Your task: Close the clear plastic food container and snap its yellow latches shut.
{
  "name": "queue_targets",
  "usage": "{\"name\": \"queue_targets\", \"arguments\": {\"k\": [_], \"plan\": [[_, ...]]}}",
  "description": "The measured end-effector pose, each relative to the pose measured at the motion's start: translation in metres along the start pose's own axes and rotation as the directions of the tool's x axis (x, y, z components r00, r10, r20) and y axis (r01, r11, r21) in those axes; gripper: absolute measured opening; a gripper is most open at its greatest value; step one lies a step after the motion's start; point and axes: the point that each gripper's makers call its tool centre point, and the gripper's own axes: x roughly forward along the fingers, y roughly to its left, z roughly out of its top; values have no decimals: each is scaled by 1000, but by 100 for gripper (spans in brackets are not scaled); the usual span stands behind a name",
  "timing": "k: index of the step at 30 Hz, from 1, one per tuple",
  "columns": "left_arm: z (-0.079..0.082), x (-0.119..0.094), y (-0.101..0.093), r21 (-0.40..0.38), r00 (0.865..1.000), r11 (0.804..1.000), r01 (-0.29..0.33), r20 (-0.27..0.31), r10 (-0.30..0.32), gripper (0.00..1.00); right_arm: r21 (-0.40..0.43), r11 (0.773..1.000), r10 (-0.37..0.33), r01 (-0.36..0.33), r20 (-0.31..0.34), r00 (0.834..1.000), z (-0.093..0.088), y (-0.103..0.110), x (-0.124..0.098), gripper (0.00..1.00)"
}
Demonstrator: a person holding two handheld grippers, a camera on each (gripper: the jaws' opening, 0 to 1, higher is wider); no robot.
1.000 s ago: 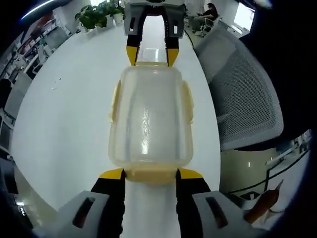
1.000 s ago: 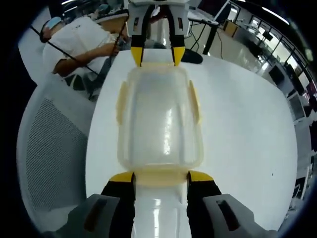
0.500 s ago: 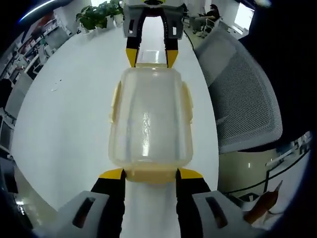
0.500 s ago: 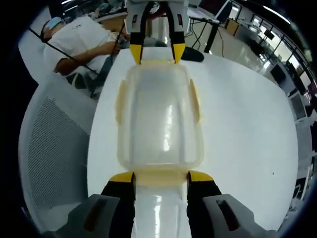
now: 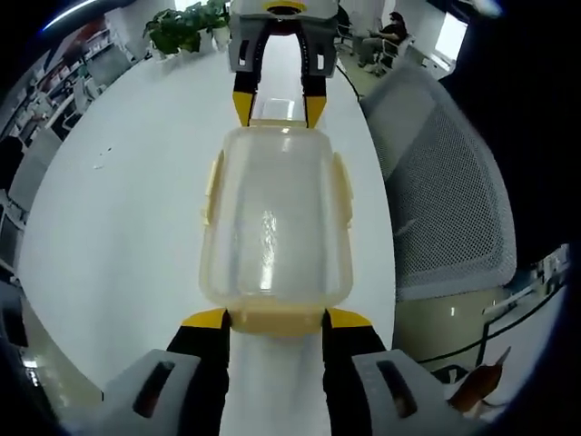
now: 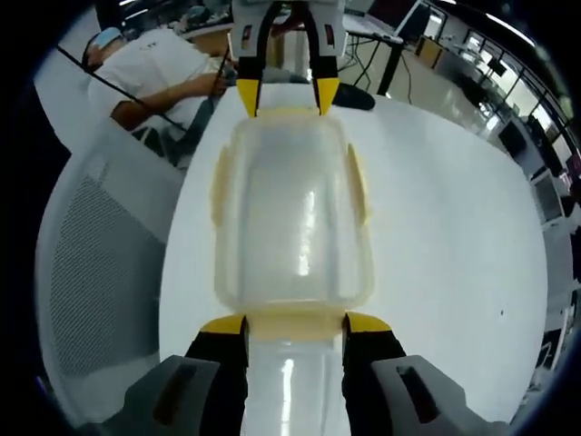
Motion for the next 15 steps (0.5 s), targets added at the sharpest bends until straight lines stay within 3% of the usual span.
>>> {"name": "queue_targets", "arguments": {"k": [15], "plan": [[35, 10, -2, -1, 1000, 1000, 8, 9, -8, 39, 5, 1000, 5, -5, 4, 1000, -34, 2, -17, 39]]}}
